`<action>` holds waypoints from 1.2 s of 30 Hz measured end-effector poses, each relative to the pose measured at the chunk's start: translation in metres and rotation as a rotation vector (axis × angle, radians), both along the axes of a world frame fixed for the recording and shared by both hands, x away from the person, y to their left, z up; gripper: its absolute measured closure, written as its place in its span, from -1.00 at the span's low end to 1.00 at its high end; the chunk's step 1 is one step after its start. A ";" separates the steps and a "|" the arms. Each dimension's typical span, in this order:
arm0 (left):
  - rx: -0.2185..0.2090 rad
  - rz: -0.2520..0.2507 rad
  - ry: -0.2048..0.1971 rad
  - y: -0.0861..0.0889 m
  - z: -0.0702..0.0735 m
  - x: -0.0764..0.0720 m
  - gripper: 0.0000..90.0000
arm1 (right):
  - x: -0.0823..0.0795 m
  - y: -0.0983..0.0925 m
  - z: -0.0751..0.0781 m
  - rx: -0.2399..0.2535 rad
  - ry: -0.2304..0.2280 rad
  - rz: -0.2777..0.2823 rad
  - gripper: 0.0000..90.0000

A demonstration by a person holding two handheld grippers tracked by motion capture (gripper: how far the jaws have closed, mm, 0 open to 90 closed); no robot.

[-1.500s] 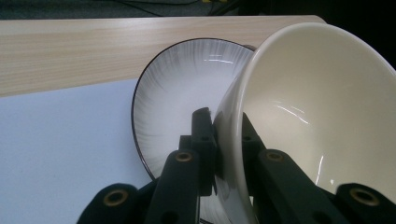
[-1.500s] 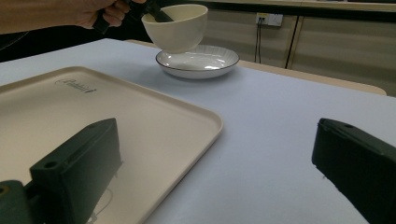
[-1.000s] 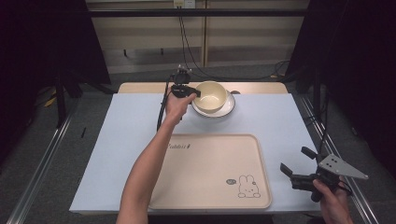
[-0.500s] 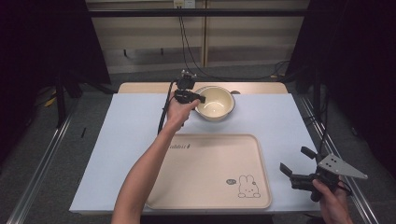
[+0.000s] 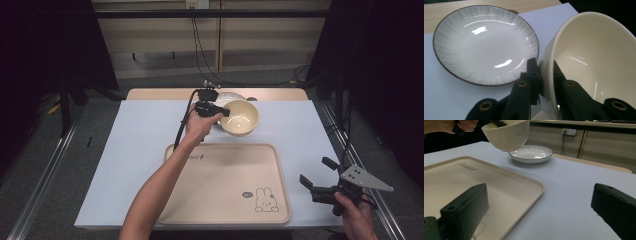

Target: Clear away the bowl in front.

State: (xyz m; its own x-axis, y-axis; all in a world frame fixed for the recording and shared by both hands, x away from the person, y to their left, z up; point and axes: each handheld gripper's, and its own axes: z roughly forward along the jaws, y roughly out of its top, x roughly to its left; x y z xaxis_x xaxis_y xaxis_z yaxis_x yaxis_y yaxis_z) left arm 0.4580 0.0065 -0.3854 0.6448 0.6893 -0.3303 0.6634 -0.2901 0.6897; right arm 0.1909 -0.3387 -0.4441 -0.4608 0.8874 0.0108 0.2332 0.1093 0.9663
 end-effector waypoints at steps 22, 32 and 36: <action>-0.018 -0.118 0.044 -0.041 -0.013 -0.025 0.85 | 0.000 0.000 0.000 0.002 -0.007 0.006 -0.98; 0.031 -0.156 0.062 -0.059 -0.028 -0.032 0.85 | 0.000 0.001 0.000 -0.001 -0.008 0.006 -0.97; 0.036 -0.160 0.066 -0.065 -0.034 -0.034 0.85 | 0.000 0.000 0.000 0.000 -0.007 0.004 -0.97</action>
